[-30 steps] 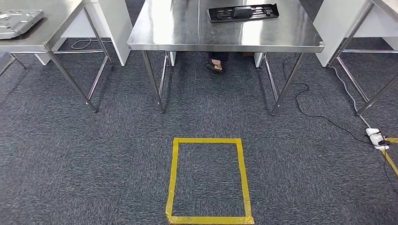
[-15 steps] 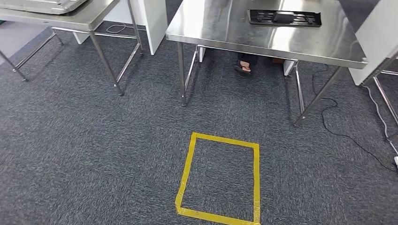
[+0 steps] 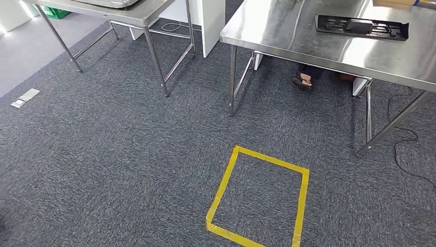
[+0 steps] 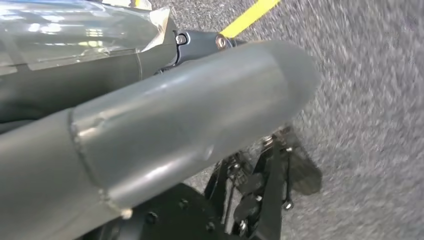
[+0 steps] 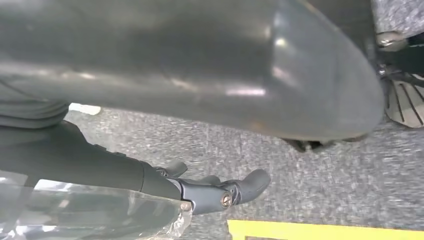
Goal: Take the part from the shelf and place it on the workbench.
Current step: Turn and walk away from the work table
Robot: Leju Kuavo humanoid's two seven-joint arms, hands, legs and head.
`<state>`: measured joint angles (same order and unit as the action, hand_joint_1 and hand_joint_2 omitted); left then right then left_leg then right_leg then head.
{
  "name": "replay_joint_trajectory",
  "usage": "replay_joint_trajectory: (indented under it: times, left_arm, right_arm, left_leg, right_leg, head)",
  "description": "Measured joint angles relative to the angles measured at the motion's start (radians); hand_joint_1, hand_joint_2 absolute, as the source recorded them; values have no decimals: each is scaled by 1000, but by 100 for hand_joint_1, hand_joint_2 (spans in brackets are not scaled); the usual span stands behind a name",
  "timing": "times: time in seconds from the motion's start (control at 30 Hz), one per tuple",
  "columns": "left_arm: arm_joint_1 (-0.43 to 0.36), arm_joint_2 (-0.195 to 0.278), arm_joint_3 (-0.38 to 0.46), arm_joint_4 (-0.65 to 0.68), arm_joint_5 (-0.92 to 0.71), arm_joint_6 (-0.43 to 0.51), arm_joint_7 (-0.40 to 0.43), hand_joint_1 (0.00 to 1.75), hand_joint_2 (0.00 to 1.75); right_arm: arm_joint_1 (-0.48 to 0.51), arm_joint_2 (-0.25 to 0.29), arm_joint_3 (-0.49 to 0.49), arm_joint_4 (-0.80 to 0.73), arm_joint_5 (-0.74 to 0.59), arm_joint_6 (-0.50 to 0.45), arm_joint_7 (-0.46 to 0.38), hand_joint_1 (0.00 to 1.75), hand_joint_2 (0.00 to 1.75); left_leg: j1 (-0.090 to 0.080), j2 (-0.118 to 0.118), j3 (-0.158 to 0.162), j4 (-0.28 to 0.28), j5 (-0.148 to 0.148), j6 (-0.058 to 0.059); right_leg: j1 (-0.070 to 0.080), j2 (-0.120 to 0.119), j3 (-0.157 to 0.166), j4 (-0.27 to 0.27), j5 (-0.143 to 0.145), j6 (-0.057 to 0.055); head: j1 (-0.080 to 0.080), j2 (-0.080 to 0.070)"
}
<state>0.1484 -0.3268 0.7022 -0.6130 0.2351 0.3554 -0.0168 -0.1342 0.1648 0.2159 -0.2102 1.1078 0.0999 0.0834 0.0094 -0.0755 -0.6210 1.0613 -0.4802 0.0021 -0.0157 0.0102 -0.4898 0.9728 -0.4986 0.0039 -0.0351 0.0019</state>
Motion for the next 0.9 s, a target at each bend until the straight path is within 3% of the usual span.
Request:
replay_joint_trajectory:
  times: [0.07, 0.13, 0.17, 0.2, 0.27, 0.33, 0.4, 0.43, 0.5, 0.57, 0.63, 0.67, 0.7, 0.73, 0.77, 0.83, 0.87, 0.9]
  left_arm:
    - [4, -2, 1, -22, -8, -11, 0, 0, 0]
    - [5, -2, 4, -31, -26, -39, -6, 0, 0]
    - [5, -2, 8, -32, -38, -55, -12, 0, 0]
    - [4, -2, 15, -31, -50, -70, -19, 0, 0]
    - [-3, -1, 26, -29, -64, -87, -29, 0, 0]
    - [-11, 0, 33, -26, -70, -94, -35, 0, 0]
    - [-17, 2, 41, -17, -83, -105, -44, 0, 0]
    - [-21, 4, 47, -7, -94, -115, -52, 0, 0]
    - [-37, 14, 54, 25, -122, -140, -75, 0, 0]
    - [-62, 33, 56, 72, -148, -166, -102, 0, 0]
    - [-86, 55, 57, 126, -170, -183, -127, 0, 0]
    - [-95, 65, 57, 151, -178, -188, -138, 0, 0]
    - [-103, 73, 57, 174, -185, -192, -147, 0, 0]
    - [-110, 80, 57, 195, -191, -194, -155, 0, 0]
    - [-117, 86, 57, 213, -195, -196, -162, 0, 0]
    - [-130, 95, 57, 244, -201, -197, -170, 0, 0]
    - [-135, 100, 57, 257, -204, -198, -173, 0, 0]
    - [-138, 105, 57, 269, -206, -199, -176, 0, 0]
  right_arm:
    - [1, -5, 0, 0, -6, 2, 0, 0, 0]
    - [4, -12, -1, 1, -15, 2, 0, 0, 0]
    - [5, -15, -1, 1, -21, 2, 0, 0, 0]
    - [5, -18, -2, 1, -26, 2, 0, 0, 0]
    - [3, -22, -2, 1, -32, 2, 0, 0, 0]
    - [2, -27, -2, 1, -36, 2, 0, 0, 0]
    - [1, -29, -5, 1, -45, 1, 3, 0, 0]
    - [1, -30, -9, 1, -53, 0, 5, 0, 0]
    - [5, -33, -21, 1, -69, -9, 5, 0, 0]
    - [15, -41, -35, 1, -85, -19, -3, 0, 0]
    - [31, -51, -52, 2, -102, -27, -14, 0, 0]
    - [38, -56, -61, 3, -108, -31, -19, 0, 0]
    - [43, -60, -68, 3, -112, -35, -24, 0, 0]
    - [46, -65, -75, 4, -116, -39, -29, 0, 0]
    - [48, -70, -82, 4, -120, -42, -33, 0, 0]
    - [50, -75, -94, 6, -128, -46, -40, 0, 0]
    - [52, -77, -100, 6, -131, -47, -43, 0, 0]
    - [54, -79, -105, 7, -132, -47, -47, 0, 0]
  left_leg:
    - [0, 53, -56, 126, -76, -6]
    - [2, 69, -90, 217, -112, -12]
    - [3, 74, -80, 210, -103, -13]
    - [4, 82, -46, 162, -79, -13]
    - [3, 124, 44, 18, -27, -9]
    - [-1, 151, 84, -55, -6, 1]
    - [-5, 134, 79, -59, -3, 13]
    - [-5, 123, 78, -62, 2, 21]
    - [0, 100, 73, -68, 13, 37]
    - [2, 71, 63, -69, 22, 48]
    - [1, 37, 55, -69, 27, 50]
    - [1, 21, 53, -68, 30, 49]
    - [1, 6, 53, -68, 31, 47]
    - [1, -7, 53, -68, 33, 44]
    - [0, -19, 52, -67, 35, 41]
    - [-3, -40, 48, -65, 38, 31]
    - [-4, -49, 45, -65, 40, 25]
    - [-3, -60, 41, -66, 43, 18]
  right_leg:
    - [4, -29, -7, 1, 2, -6]
    - [7, -62, -14, 1, 2, -6]
    - [7, -77, -17, 2, 1, -6]
    - [7, -91, -17, 2, 1, -6]
    - [11, -112, -10, 4, -1, -1]
    - [18, -128, -3, 8, -4, 6]
    - [20, -145, 2, 6, -4, 16]
    - [17, -142, 1, 9, -7, 22]
    - [13, -91, -20, 54, -38, 26]
    - [9, -30, -82, 183, -99, 21]
    - [8, -15, -138, 302, -138, 23]
    - [7, -13, -142, 309, -132, 29]
    - [6, -9, -126, 273, -111, 37]
    - [4, 4, -94, 201, -78, 44]
    - [2, 32, -59, 122, -48, 48]
    - [-1, 71, -17, 20, -12, 45]
    - [1, 76, -13, 8, -8, 39]
    - [2, 63, -11, 8, -5, 32]
  head:
    - [-9, 0]
    - [-10, 0]
    - [-11, 0]
    - [-11, 0]
    - [-10, 0]
    - [-7, 0]
    - [-3, 0]
    - [-4, 0]
    - [0, 0]
    - [5, 0]
    - [6, 0]
    - [7, 0]
    - [7, 0]
    - [8, 0]
    - [9, 0]
    - [9, 0]
    - [8, 0]
    - [7, 0]
